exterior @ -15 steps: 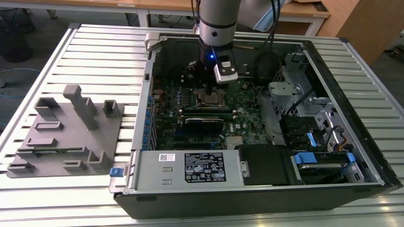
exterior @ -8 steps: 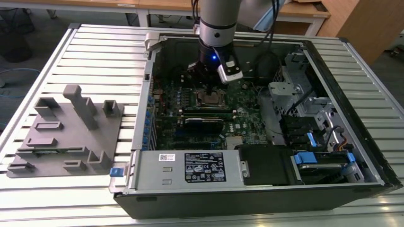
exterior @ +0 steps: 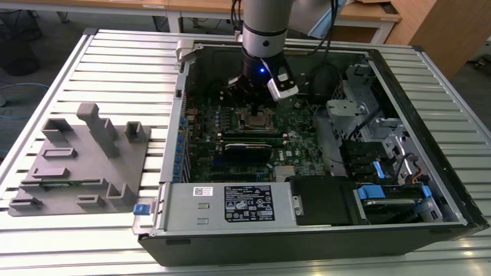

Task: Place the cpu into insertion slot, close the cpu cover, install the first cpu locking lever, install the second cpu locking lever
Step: 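Close the cpu cover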

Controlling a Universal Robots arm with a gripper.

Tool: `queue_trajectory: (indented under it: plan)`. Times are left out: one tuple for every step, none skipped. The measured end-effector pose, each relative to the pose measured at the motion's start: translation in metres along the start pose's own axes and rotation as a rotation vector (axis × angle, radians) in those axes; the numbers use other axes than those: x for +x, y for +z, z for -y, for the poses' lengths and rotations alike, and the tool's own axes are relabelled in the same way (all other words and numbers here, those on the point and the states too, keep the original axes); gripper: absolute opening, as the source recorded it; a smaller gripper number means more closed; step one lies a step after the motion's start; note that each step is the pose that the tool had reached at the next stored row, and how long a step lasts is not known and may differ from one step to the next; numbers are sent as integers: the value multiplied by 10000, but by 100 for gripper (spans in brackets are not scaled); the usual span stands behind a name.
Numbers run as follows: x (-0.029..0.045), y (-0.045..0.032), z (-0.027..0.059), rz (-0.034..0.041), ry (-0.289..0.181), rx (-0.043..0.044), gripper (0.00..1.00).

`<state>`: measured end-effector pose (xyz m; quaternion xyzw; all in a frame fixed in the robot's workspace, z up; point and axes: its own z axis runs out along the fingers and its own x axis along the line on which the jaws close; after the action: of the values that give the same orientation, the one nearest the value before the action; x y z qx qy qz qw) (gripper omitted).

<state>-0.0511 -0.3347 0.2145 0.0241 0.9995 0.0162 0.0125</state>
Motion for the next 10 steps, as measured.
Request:
queue_trajectory:
  plan:
    - [1, 1, 0, 0, -3, -2, 11]
    - [5, 1, 0, 1, -2, -2, 11]
    - [15, 2, 1, 2, -3, -3, 11]
    - [26, 2, 1, 2, -2, -4, 11]
    - [38, 2, 2, 1, -3, -2, 11]
    - [53, 3, 3, 0, -4, -1, 11]
    - [69, 4, 4, 1, -4, -2, 11]
    - [77, 7, 6, 1, -6, -2, 11]
    - [79, 10, 16, 0, -16, -1, 11]
    - [81, 13, 32, 2, -29, -1, 11]
